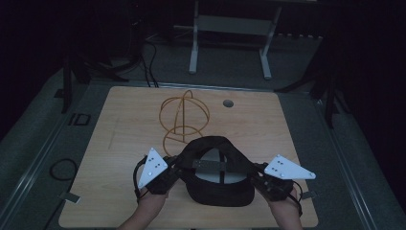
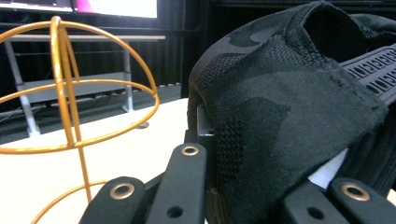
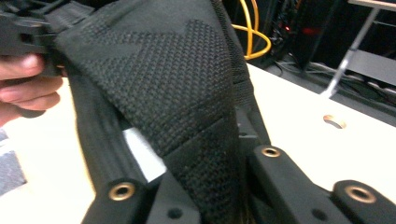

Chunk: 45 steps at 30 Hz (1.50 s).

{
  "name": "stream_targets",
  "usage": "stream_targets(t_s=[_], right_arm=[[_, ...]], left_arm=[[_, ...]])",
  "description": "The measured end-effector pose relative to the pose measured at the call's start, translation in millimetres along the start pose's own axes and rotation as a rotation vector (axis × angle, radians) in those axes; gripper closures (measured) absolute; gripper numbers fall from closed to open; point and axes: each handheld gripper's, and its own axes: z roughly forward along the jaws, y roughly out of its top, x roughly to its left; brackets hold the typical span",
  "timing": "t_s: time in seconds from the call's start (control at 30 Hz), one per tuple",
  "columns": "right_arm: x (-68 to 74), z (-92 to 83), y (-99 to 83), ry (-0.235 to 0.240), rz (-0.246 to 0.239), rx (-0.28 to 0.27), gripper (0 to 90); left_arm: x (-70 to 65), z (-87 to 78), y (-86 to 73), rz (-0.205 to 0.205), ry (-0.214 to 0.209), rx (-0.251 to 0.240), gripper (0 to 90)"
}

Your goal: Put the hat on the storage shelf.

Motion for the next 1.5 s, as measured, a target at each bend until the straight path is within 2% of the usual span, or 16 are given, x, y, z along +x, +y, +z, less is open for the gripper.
stream_targets(t_s=[0.17, 0.33, 0.4, 0.5, 0.6, 0.77, 0.83, 0.93, 1.0, 1.13, 1.17, 1.27, 1.37, 1.4, 1.43, 1.5], right_arm=[[-1.4, -7.3, -6.0, 0.044, 0.029, -0.003, 74.3], [-2.2, -15.3, -12.3, 0.077, 0.028, 0.002, 55.6], [-2.8, -17.1, -14.7, 0.099, 0.013, 0.018, 49.2], [-3.7, -17.6, -19.1, 0.145, -0.001, 0.043, 43.0], [-3.9, -19.4, -23.1, 0.169, -0.004, 0.054, 38.5], [-6.3, -32.5, -30.4, 0.195, -0.008, 0.033, 35.9], [-9.4, -40.6, -32.6, 0.204, -0.011, 0.024, 35.9], [-16.1, -54.3, -33.4, 0.201, -0.005, -0.008, 37.3], [-20.4, -62.8, -32.3, 0.195, -0.005, -0.033, 38.6], [-25.0, -71.0, -26.5, 0.162, -0.024, -0.049, 42.2], [-25.4, -71.3, -24.5, 0.166, -0.033, -0.049, 43.1], [-23.4, -69.7, -18.1, 0.175, -0.057, -0.051, 43.6], [-18.6, -63.3, -11.6, 0.204, -0.076, -0.051, 44.3], [-16.1, -60.4, -9.1, 0.213, -0.088, -0.046, 44.3], [-13.5, -57.2, -6.6, 0.222, -0.1, -0.043, 44.3], [-8.6, -50.1, -1.7, 0.249, -0.121, -0.037, 44.2]], left_arm=[[-4.5, 3.7, 9.5, 0.007, -0.011, 0.005, 88.6], [-8.0, 8.5, 17.7, 0.021, -0.014, 0.001, 88.6], [-9.7, 9.9, 21.5, 0.035, -0.013, -0.005, 88.6], [-11.9, 11.2, 26.4, 0.045, -0.013, -0.013, 88.6], [-12.1, 11.7, 29.8, 0.049, -0.015, -0.017, 88.6], [-8.3, 7.3, 33.3, 0.041, -0.031, -0.045, 88.5], [-7.0, 4.7, 33.8, 0.042, -0.064, -0.057, 88.5], [-6.7, -0.2, 34.2, 0.092, -0.096, -0.069, 88.5], [-3.2, -2.8, 34.5, 0.106, -0.127, -0.073, 88.4], [10.7, -6.5, 35.3, 0.129, -0.247, -0.081, 88.4], [15.1, -7.0, 36.0, 0.134, -0.292, -0.076, 88.4], [23.7, -8.5, 37.9, 0.149, -0.373, -0.066, 88.4], [30.2, -7.8, 38.4, 0.156, -0.428, -0.048, 88.3], [31.9, -7.7, 37.9, 0.162, -0.431, -0.048, 88.3], [34.5, -6.8, 37.4, 0.161, -0.459, -0.041, 88.3], [37.9, -5.3, 36.2, 0.171, -0.476, -0.033, 88.4]])
